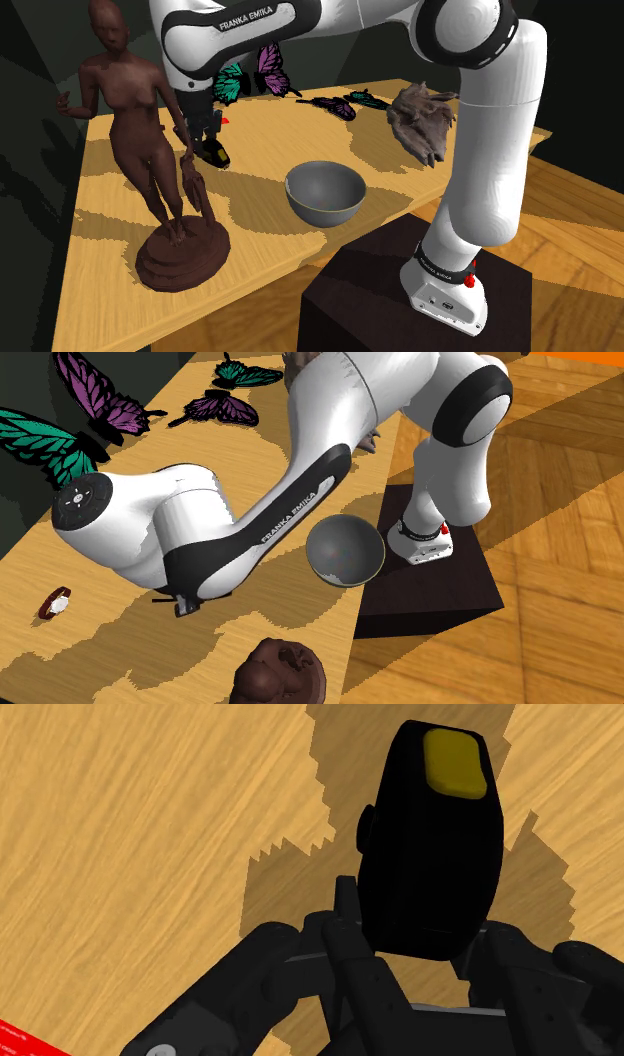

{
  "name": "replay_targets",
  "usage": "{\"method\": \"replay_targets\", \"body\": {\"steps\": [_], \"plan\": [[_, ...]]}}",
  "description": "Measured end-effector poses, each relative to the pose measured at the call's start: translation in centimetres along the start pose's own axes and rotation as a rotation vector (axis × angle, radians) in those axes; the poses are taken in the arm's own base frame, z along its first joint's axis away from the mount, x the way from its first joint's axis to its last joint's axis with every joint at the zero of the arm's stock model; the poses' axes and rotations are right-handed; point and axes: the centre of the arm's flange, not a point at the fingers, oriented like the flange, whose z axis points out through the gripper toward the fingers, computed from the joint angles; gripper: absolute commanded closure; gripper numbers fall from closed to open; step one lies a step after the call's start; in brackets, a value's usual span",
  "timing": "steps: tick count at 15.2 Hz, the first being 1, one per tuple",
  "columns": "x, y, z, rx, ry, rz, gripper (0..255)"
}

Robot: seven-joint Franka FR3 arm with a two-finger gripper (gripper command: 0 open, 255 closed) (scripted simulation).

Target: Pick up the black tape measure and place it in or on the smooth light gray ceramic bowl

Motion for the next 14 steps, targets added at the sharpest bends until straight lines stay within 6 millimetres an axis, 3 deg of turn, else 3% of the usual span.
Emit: {"method": "replay_targets", "body": {"steps": [14], "plan": [[0.2, 0.2, -7.5, 0.0, 0.0, 0.0, 255]]}}
